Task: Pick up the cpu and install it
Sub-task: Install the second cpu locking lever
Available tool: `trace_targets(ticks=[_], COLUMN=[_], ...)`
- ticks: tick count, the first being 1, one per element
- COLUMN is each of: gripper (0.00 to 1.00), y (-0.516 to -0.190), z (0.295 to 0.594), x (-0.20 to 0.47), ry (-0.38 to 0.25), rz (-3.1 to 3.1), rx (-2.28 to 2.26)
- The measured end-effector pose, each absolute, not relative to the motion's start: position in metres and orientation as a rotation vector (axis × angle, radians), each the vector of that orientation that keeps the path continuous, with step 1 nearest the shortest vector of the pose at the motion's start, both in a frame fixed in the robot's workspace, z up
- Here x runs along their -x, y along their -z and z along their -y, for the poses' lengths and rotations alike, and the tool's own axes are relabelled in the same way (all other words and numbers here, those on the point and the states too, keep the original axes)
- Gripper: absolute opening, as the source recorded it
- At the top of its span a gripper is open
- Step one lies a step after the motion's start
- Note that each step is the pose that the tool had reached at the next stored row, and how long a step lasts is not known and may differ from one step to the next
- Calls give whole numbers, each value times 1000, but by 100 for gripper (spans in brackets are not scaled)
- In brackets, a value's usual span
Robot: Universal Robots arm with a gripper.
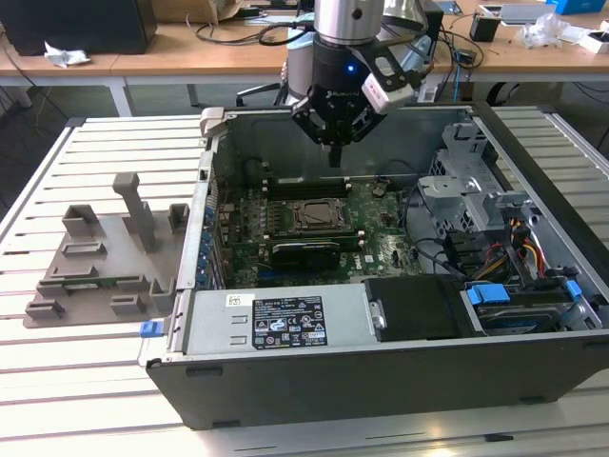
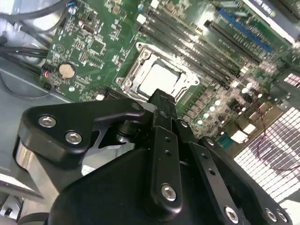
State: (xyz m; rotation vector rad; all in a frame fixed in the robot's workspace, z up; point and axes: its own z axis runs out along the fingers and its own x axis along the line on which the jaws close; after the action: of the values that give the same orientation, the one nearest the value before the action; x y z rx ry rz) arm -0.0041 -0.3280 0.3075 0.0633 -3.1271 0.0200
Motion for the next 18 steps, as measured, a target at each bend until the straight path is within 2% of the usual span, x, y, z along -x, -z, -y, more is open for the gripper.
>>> trace_targets(ticks=[1, 4, 9, 18], gripper=[11, 11, 11, 11], y=[-306, -306, -304, -281], z=[347, 356, 367, 367], x=[5, 6, 8, 9], ry=[-10, 7, 77, 79], rz=[3127, 3128, 3128, 3127], rx=[-63, -64, -64, -64])
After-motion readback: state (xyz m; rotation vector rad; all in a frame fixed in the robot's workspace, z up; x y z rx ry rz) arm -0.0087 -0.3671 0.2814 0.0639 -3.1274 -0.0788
